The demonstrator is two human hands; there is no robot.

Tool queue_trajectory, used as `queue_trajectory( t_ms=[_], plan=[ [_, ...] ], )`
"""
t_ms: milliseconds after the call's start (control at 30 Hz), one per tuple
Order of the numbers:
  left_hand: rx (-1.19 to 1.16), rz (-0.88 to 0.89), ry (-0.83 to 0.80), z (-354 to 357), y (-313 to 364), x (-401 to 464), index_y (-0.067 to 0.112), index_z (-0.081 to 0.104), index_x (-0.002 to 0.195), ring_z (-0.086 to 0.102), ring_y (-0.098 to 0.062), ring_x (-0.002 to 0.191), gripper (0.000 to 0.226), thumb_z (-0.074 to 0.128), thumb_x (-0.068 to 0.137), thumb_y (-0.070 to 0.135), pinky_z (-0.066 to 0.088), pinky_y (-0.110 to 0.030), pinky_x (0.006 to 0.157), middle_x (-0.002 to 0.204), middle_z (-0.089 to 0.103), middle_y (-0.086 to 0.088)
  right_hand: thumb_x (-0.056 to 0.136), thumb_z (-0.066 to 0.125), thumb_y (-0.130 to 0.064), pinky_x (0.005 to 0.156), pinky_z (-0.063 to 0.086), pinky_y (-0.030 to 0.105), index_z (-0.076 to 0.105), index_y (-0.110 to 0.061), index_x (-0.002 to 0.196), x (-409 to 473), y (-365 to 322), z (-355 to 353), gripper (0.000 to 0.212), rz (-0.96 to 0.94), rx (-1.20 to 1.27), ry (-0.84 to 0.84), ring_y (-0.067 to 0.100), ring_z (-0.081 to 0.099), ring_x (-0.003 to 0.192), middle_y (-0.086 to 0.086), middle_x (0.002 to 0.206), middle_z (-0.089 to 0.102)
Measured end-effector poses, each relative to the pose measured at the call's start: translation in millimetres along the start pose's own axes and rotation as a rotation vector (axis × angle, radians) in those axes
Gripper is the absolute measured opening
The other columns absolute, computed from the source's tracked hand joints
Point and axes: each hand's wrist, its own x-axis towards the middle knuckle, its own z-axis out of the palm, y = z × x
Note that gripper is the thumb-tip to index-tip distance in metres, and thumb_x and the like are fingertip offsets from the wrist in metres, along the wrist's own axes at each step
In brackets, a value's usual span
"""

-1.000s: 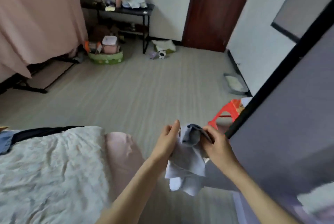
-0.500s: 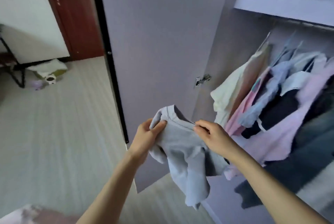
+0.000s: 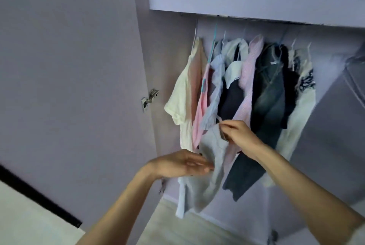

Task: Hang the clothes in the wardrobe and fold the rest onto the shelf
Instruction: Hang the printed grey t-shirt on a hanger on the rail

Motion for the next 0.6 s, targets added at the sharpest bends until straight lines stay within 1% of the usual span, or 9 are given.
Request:
queue_trajectory(
  t_ms=[67, 133, 200, 267, 300, 367, 433, 533, 600],
  plan=[
    [-0.02, -0.053, 0.065, -8.4, -6.7, 17.4, 0.021, 0.069, 0.109, 0.06, 0.0, 0.103, 0.021, 0.059, 0.092, 0.027, 0.046, -0.018, 0.092, 0.108, 0.068, 0.012, 0.093, 0.054, -0.024, 0.055, 0.045, 0.019, 0.067, -0.009, 0.07, -4.3, -0.3, -9.8, 0.03, 0.038, 0.047, 0.066, 0.014, 0.058, 0.063, 0.0, 0.062, 0.064],
    [0.016, -0.082, 0.269, -13.3, -11.1, 38.7, 0.021, 0.068, 0.105, 0.061, -0.003, 0.097, 0.017, 0.058, 0.092, 0.023, 0.048, -0.021, 0.087, 0.105, 0.067, 0.01, 0.089, 0.058, -0.033, 0.058, 0.042, 0.023, 0.061, 0.002, 0.071, -10.6, -1.7, -21.8, 0.04, -0.03, -0.06, 0.094, 0.012, 0.053, 0.06, 0.006, 0.056, 0.056],
    [-0.016, -0.088, 0.454, -13.5, -9.8, 59.5, 0.025, 0.064, 0.103, 0.059, -0.001, 0.086, 0.013, 0.057, 0.092, 0.021, 0.047, -0.014, 0.075, 0.106, 0.063, 0.007, 0.085, 0.063, -0.027, 0.054, 0.034, 0.021, 0.053, -0.004, 0.065, -19.3, -5.6, -34.5, 0.033, -0.152, -0.248, 0.04, 0.006, 0.039, 0.054, -0.006, 0.052, 0.042],
    [-0.063, -0.031, 0.513, -9.6, -4.2, 78.8, 0.026, 0.059, 0.11, 0.058, 0.001, 0.083, 0.021, 0.058, 0.092, 0.018, 0.042, -0.006, 0.066, 0.111, 0.058, 0.006, 0.085, 0.061, -0.017, 0.052, 0.032, 0.022, 0.051, -0.019, 0.07, -26.8, -9.9, -48.0, 0.018, -0.205, -0.424, -0.052, 0.004, 0.034, 0.051, -0.012, 0.054, 0.042],
    [-0.063, 0.0, 0.509, -7.0, -0.7, 86.7, 0.025, 0.055, 0.117, 0.057, -0.003, 0.089, 0.028, 0.059, 0.091, 0.017, 0.042, -0.006, 0.067, 0.117, 0.054, 0.006, 0.087, 0.056, -0.014, 0.051, 0.033, 0.021, 0.051, -0.024, 0.078, -30.8, -11.7, -54.7, 0.014, -0.217, -0.518, -0.084, 0.004, 0.034, 0.05, -0.012, 0.058, 0.043],
    [-0.028, 0.047, 0.477, -1.7, 6.5, 102.0, 0.026, 0.045, 0.131, 0.048, -0.007, 0.107, 0.046, 0.062, 0.09, 0.016, 0.038, -0.009, 0.078, 0.13, 0.043, 0.011, 0.091, 0.047, -0.013, 0.054, 0.035, 0.022, 0.044, -0.027, 0.1, -38.0, -13.2, -71.5, 0.016, -0.262, -0.713, -0.112, 0.005, 0.039, 0.054, -0.01, 0.068, 0.044],
    [-0.01, 0.093, 0.408, 4.8, 14.8, 115.9, 0.032, 0.03, 0.141, 0.036, -0.003, 0.118, 0.066, 0.064, 0.088, 0.014, 0.032, -0.015, 0.091, 0.137, 0.03, 0.017, 0.092, 0.041, -0.009, 0.067, 0.042, 0.033, 0.034, -0.028, 0.114, -44.5, -14.0, -90.7, 0.03, -0.321, -0.897, -0.112, 0.013, 0.05, 0.071, -0.008, 0.085, 0.052],
    [0.166, 0.202, 0.298, 16.5, 27.5, 134.6, 0.037, 0.012, 0.145, 0.016, -0.004, 0.138, 0.088, 0.07, 0.083, 0.014, 0.023, -0.025, 0.109, 0.153, 0.011, 0.014, 0.087, 0.038, 0.004, 0.073, 0.047, 0.042, 0.026, -0.032, 0.119, -53.1, -16.8, -115.6, 0.049, -0.372, -1.062, -0.078, 0.024, 0.055, 0.083, -0.008, 0.111, 0.058],
    [0.269, 0.255, 0.237, 26.6, 38.1, 146.3, 0.037, 0.015, 0.145, 0.006, -0.007, 0.143, 0.09, 0.072, 0.08, 0.014, 0.02, -0.034, 0.115, 0.156, 0.008, 0.007, 0.085, 0.037, 0.008, 0.073, 0.039, 0.035, 0.031, -0.026, 0.123, -58.1, -17.6, -127.3, 0.052, -0.432, -1.09, -0.045, 0.021, 0.054, 0.087, -0.008, 0.117, 0.06]
  ],
)
